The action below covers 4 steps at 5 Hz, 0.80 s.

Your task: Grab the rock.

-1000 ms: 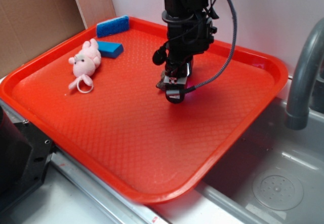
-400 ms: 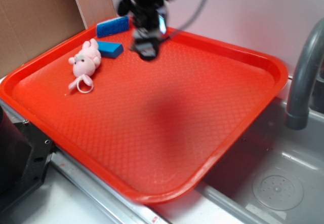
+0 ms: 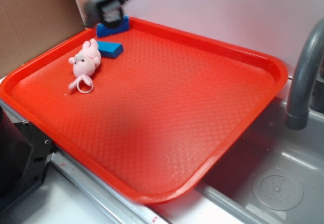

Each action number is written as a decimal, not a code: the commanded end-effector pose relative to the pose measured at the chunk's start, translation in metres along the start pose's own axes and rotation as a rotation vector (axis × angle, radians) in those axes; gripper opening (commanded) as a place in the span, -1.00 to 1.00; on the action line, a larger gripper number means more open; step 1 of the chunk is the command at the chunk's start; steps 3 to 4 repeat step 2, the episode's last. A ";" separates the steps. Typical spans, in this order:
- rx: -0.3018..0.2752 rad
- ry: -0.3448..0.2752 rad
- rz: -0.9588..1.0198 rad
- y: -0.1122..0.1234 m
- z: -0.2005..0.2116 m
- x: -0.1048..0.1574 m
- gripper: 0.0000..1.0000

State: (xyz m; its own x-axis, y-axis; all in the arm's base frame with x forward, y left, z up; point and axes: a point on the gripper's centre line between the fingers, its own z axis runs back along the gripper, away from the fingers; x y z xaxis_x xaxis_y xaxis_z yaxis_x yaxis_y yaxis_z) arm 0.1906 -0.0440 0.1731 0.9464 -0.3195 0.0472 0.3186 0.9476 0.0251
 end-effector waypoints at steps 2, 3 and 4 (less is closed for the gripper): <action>0.044 0.037 0.543 -0.013 0.030 -0.011 -1.00; 0.044 0.037 0.543 -0.013 0.030 -0.011 -1.00; 0.044 0.037 0.543 -0.013 0.030 -0.011 -1.00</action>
